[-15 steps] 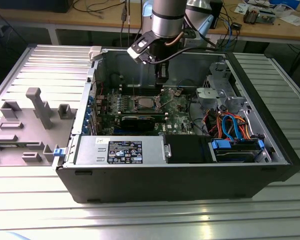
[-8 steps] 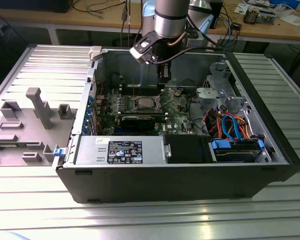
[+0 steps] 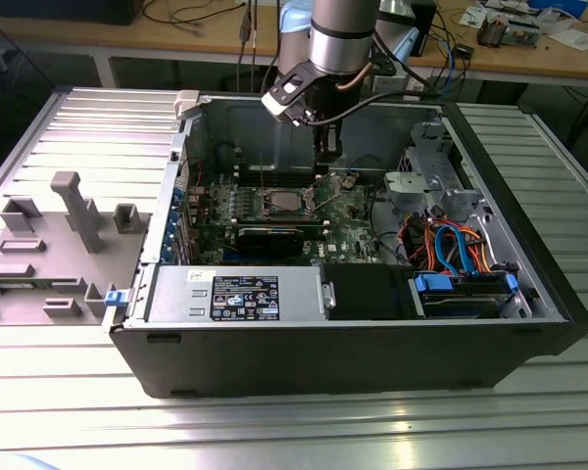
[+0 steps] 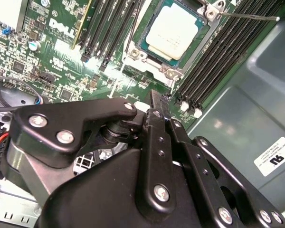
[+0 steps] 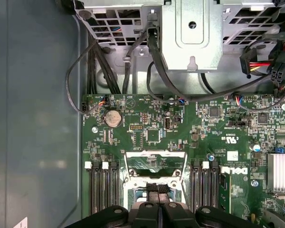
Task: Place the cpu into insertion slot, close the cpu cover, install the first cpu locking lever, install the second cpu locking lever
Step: 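Close the cpu cover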
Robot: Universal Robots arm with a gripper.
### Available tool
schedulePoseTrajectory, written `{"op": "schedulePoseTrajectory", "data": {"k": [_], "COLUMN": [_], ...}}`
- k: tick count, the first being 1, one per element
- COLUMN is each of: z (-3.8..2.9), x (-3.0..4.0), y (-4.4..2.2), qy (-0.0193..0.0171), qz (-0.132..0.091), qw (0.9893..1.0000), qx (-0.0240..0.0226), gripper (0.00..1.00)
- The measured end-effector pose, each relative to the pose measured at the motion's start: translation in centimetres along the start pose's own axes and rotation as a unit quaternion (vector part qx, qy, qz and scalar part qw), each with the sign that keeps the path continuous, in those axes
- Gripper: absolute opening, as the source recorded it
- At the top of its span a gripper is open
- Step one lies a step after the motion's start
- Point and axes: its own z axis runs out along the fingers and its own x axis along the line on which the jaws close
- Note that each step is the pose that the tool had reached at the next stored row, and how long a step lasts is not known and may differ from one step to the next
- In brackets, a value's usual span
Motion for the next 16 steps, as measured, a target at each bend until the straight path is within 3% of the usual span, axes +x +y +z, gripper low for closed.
{"op": "schedulePoseTrajectory", "data": {"k": [16], "z": [0.02], "x": [0.00], "y": [0.46], "qy": [0.0000], "qz": [0.000], "qw": [1.0000], "qx": [0.0000], "gripper": [0.11]}}
